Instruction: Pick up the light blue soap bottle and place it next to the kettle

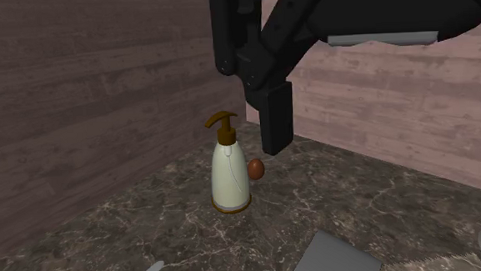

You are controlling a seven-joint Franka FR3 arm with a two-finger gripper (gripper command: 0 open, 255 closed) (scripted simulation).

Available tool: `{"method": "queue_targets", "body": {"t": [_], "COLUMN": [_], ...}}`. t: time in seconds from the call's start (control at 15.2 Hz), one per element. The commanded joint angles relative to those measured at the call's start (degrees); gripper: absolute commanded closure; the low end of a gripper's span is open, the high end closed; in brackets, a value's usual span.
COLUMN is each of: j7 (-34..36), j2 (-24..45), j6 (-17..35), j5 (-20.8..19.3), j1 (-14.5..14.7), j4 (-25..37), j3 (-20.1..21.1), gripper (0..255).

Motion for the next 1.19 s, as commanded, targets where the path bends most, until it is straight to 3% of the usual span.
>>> {"method": "queue_targets", "body": {"t": [0.0, 0.59, 1.12], "j7": [0.00, 10.77, 20.54], "j2": [0.00, 11.59, 25.15], "j6": [0.00, 8.29, 14.59], "j5": [0.00, 5.28, 5.99], "j1": [0.00, 2.80, 3.92], "j4": [0.00, 3.22, 10.74], "j3": [0.00, 9.19, 16.97], "gripper": [0, 0, 0]}}
